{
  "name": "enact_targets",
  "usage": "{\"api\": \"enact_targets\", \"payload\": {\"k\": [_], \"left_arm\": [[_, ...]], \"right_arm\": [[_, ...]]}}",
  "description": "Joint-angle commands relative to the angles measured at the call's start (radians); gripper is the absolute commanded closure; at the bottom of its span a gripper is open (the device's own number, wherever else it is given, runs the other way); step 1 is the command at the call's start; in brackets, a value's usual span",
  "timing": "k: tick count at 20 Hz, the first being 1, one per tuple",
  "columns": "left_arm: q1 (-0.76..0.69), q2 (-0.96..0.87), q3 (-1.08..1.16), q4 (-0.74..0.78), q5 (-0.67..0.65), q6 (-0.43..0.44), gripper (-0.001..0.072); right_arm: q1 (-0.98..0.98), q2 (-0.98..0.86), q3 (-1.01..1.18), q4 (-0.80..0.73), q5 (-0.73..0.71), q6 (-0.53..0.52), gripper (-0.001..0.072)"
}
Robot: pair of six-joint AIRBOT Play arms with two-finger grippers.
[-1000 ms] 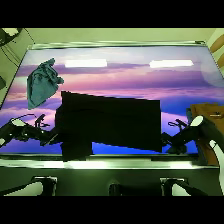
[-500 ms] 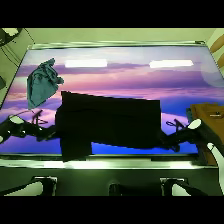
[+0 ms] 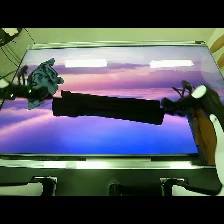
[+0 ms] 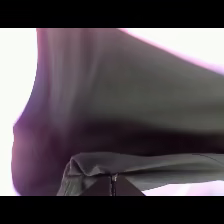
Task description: Fold the shirts.
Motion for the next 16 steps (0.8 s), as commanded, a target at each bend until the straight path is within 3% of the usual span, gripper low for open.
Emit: {"api": "enact_targets", "payload": {"k": [1, 6, 7, 8, 10, 11, 13, 16], "left_arm": [[-0.049, -0.263, 0.306, -0.002, -0.068, -0.132, 0.0682], [-0.061, -0.489, 0.396, -0.002, -0.238, -0.175, 0.0681], [-0.060, -0.501, 0.396, -0.002, -0.247, -0.175, 0.0678], [-0.057, -0.502, 0.397, -0.003, -0.247, -0.173, 0.0630], [-0.043, -0.487, 0.401, -0.003, -0.250, -0.172, 0.0345], [-0.031, -0.476, 0.407, -0.003, -0.254, -0.168, 0.0245], [-0.007, -0.444, 0.428, -0.003, -0.269, -0.136, 0.0239], [0.003, -0.379, 0.431, -0.007, -0.266, -0.130, 0.0239]], "right_arm": [[0.042, -0.188, 0.195, -0.055, -0.008, 0.094, 0.0669], [0.042, -0.300, 0.208, 0.015, 0.003, 0.121, 0.0666], [0.042, -0.304, 0.208, 0.027, 0.002, 0.115, 0.0634], [0.040, -0.302, 0.213, 0.031, -0.003, 0.106, 0.0550], [0.016, -0.285, 0.245, 0.043, 0.041, 0.037, 0.0207], [-0.011, -0.270, 0.264, 0.051, 0.076, -0.002, 0.0124], [-0.097, -0.246, 0.267, 0.100, 0.131, -0.052, 0.0047], [-0.198, -0.266, 0.214, 0.190, 0.235, -0.060, 0.0033]]}}
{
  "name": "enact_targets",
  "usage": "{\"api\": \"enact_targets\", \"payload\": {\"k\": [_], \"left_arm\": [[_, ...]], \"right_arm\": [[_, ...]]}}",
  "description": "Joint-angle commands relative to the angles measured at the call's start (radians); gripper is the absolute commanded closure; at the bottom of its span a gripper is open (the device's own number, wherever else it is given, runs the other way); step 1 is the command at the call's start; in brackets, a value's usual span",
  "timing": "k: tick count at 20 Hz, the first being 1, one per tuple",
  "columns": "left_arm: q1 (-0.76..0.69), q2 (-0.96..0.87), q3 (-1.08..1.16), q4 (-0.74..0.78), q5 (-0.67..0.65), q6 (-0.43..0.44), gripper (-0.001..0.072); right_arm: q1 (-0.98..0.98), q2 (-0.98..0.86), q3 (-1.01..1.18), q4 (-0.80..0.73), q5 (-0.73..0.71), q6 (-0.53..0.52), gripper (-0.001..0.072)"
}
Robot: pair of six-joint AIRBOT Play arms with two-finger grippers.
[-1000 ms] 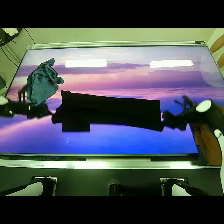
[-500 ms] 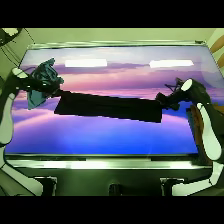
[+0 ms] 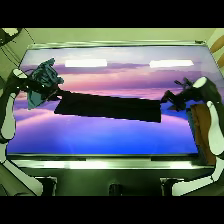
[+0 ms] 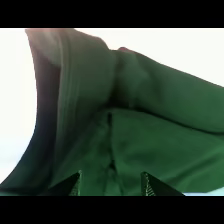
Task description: Fold the shirts.
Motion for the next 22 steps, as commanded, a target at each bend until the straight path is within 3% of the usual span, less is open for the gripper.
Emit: {"api": "enact_targets", "payload": {"k": [1, 4, 7, 8, 9, 10, 11, 12, 13, 17, 22], "left_arm": [[0.008, 0.064, 0.010, -0.014, -0.011, 0.031, 0.0240], [-0.012, 0.121, 0.010, -0.079, -0.010, 0.044, 0.0240], [-0.027, 0.155, 0.010, -0.258, -0.010, 0.082, 0.0244], [-0.034, 0.159, 0.010, -0.310, -0.010, 0.087, 0.0253], [-0.046, 0.159, 0.010, -0.344, -0.010, 0.087, 0.0253], [-0.063, 0.159, 0.009, -0.348, -0.010, 0.087, 0.0256], [-0.083, 0.157, 0.008, -0.346, -0.010, 0.099, 0.0361], [-0.112, 0.156, -0.001, -0.346, -0.009, 0.129, 0.0563], [-0.146, 0.156, -0.019, -0.346, -0.003, 0.152, 0.0678], [-0.342, 0.156, -0.146, -0.348, 0.084, 0.154, 0.0680], [-0.561, 0.154, -0.260, -0.348, 0.356, 0.128, 0.0681]], "right_arm": [[-0.086, -0.020, -0.062, 0.129, 0.110, -0.061, 0.0033], [-0.051, -0.056, -0.148, 0.264, 0.048, -0.100, 0.0034], [0.019, -0.080, -0.152, 0.291, -0.058, -0.076, 0.0044], [0.042, -0.080, -0.152, 0.291, -0.104, -0.069, 0.0189], [0.060, -0.077, -0.152, 0.304, -0.144, -0.069, 0.0488], [0.070, -0.066, -0.152, 0.333, -0.152, -0.070, 0.0666], [0.071, -0.042, -0.152, 0.360, -0.154, -0.082, 0.0670], [0.071, -0.002, -0.152, 0.360, -0.155, -0.102, 0.0671], [0.069, 0.046, -0.152, 0.344, -0.148, -0.112, 0.0671], [0.069, 0.291, -0.152, 0.241, -0.055, -0.111, 0.0672], [0.069, 0.545, -0.152, 0.182, 0.050, -0.039, 0.0671]]}}
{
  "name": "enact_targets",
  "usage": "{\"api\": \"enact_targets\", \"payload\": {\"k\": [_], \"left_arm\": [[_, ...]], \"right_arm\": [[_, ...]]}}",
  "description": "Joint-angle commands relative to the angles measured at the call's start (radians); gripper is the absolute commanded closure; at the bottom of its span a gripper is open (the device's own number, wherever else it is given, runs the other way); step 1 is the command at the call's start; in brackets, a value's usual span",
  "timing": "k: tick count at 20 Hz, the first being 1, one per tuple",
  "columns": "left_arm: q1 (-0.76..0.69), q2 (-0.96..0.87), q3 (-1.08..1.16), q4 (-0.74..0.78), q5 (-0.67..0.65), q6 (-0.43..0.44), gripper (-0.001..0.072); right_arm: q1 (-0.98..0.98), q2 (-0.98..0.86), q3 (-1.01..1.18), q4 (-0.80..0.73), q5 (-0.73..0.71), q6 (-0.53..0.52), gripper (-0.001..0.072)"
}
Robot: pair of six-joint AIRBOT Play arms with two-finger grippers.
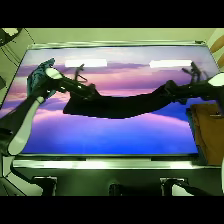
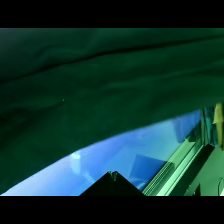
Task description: Fold the shirts.
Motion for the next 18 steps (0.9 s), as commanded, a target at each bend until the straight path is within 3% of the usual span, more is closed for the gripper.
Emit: {"api": "enact_targets", "payload": {"k": [1, 5, 9, 13, 15, 18], "left_arm": [[-0.151, -0.010, -0.064, -0.003, 0.222, -0.049, 0.0681], [-0.284, -0.097, -0.061, -0.023, 0.343, -0.158, 0.0681], [-0.407, -0.211, -0.058, -0.180, 0.346, -0.153, 0.0681], [-0.502, -0.302, -0.018, -0.383, 0.352, -0.047, 0.0681], [-0.499, -0.290, -0.006, -0.370, 0.344, 0.009, 0.0683], [-0.414, -0.160, -0.005, -0.105, 0.314, -0.007, 0.0684]], "right_arm": [[0.000, 0.171, 0.000, -0.033, 0.086, 0.048, 0.0671], [0.000, 0.285, 0.000, -0.033, 0.187, 0.091, 0.0670], [0.000, 0.377, 0.000, -0.034, 0.275, 0.137, 0.0670], [0.000, 0.442, 0.000, -0.120, 0.329, 0.180, 0.0671], [0.000, 0.439, 0.000, -0.153, 0.335, 0.179, 0.0671], [0.014, 0.396, 0.000, -0.120, 0.263, 0.138, 0.0673]]}}
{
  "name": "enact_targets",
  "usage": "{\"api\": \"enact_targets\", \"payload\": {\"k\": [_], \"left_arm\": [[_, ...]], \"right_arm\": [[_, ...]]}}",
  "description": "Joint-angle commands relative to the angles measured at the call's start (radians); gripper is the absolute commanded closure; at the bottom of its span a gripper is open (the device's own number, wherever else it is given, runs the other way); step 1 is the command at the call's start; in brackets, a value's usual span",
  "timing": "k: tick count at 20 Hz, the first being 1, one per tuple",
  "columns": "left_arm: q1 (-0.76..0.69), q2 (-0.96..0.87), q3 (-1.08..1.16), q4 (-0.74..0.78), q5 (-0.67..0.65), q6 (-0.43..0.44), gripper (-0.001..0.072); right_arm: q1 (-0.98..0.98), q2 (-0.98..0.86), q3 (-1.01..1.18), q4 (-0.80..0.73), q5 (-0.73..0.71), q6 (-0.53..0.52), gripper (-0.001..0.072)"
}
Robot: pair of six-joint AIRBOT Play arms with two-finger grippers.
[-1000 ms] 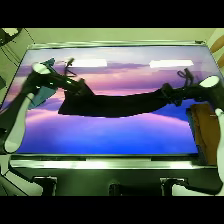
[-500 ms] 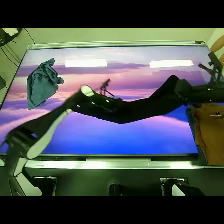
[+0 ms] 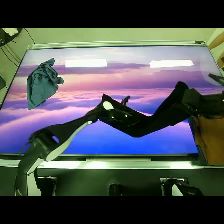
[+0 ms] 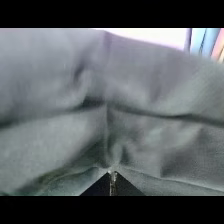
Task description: Fold the shirts.
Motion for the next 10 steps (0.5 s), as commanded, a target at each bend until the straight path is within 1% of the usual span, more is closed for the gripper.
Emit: {"api": "enact_targets", "payload": {"k": [1, 3, 5, 7, 8, 9, 10], "left_arm": [[0.082, 0.131, 0.008, 0.280, -0.041, -0.003, 0.0684], [0.198, 0.282, 0.008, 0.518, -0.073, -0.062, 0.0684], [0.323, 0.425, 0.008, 0.629, -0.084, -0.097, 0.0682], [0.455, 0.565, 0.008, 0.642, -0.084, -0.111, 0.0682], [0.508, 0.622, 0.008, 0.642, -0.084, -0.125, 0.0682], [0.555, 0.678, 0.008, 0.642, -0.084, -0.132, 0.0682], [0.589, 0.725, 0.008, 0.642, -0.084, -0.132, 0.0682]], "right_arm": [[0.047, -0.049, 0.000, 0.000, -0.076, -0.033, 0.0673], [0.178, -0.132, 0.000, 0.003, -0.190, -0.042, 0.0673], [0.338, -0.237, 0.000, 0.027, -0.383, -0.041, 0.0673], [0.465, -0.356, 0.000, 0.108, -0.591, -0.023, 0.0673], [0.509, -0.417, 0.000, 0.162, -0.671, -0.021, 0.0672], [0.545, -0.484, 0.000, 0.225, -0.742, -0.014, 0.0671], [0.567, -0.544, 0.000, 0.296, -0.784, -0.015, 0.0670]]}}
